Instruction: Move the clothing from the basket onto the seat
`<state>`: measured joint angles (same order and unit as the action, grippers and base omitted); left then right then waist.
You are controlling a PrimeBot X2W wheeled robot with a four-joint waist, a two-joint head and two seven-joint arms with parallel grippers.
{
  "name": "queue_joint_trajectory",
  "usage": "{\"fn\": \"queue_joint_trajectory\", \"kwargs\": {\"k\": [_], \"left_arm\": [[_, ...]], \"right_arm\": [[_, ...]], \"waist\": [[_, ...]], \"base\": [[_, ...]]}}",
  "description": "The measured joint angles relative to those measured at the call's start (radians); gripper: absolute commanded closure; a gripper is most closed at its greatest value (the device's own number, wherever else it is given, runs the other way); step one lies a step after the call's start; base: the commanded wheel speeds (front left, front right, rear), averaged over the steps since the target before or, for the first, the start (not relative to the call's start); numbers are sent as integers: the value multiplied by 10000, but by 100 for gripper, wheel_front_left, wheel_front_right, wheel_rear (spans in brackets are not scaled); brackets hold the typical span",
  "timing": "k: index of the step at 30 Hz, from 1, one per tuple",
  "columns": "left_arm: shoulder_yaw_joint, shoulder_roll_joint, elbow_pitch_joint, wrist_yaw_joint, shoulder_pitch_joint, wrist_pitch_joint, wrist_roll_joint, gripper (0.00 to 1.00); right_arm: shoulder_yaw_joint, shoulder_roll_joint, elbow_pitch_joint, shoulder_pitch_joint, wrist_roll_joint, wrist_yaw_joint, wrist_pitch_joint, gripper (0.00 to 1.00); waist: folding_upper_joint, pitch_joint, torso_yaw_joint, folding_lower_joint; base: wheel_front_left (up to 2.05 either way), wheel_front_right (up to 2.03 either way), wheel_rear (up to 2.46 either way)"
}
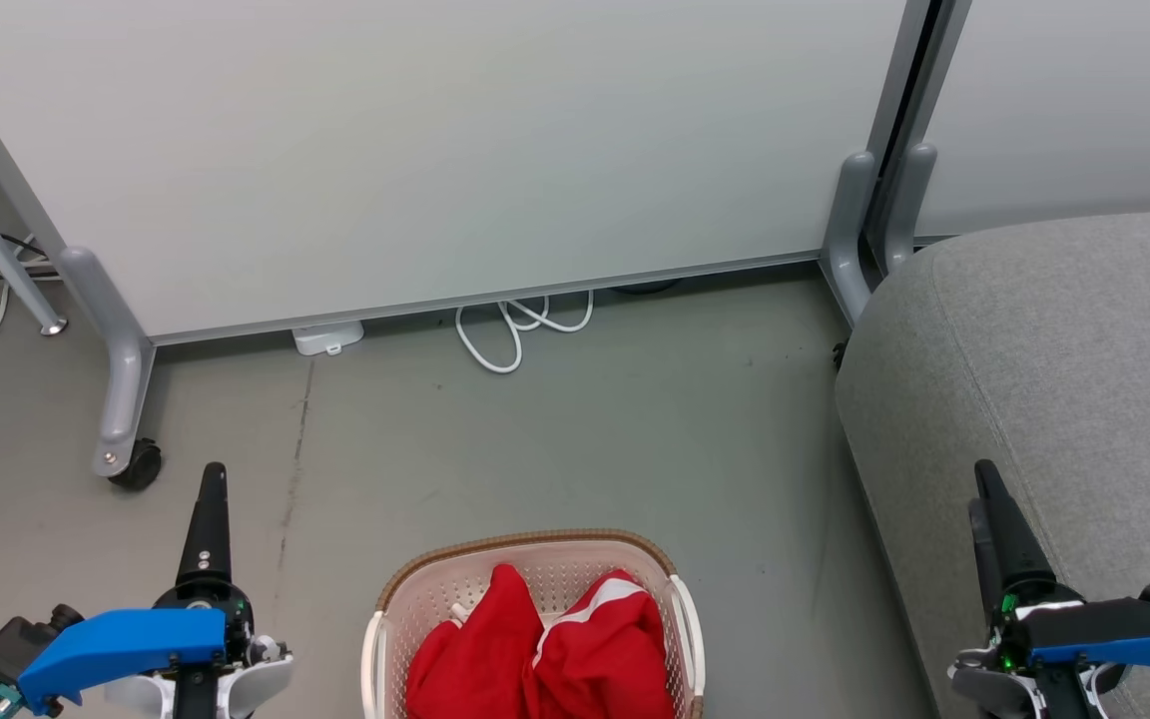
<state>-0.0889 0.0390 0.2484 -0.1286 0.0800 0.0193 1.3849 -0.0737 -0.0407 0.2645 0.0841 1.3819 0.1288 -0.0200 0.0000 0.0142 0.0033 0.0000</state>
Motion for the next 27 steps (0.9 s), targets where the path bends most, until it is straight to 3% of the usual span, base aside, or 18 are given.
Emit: {"fn": "queue_joint_trajectory", "kwargs": {"k": [9,27], "left_arm": [[92,8,-242,65,96,-370,-1749,0],[984,27,-495,625,221,-991,-5768,0]], "right_arm": [[259,-2,-123,86,-1511,0,362,0],[782,-12,-150,279,-4489,0,986,0]], "waist": [[0,45,26,0],[0,121,104,0]], "base": [[0,0,0],[0,0,0]]}}
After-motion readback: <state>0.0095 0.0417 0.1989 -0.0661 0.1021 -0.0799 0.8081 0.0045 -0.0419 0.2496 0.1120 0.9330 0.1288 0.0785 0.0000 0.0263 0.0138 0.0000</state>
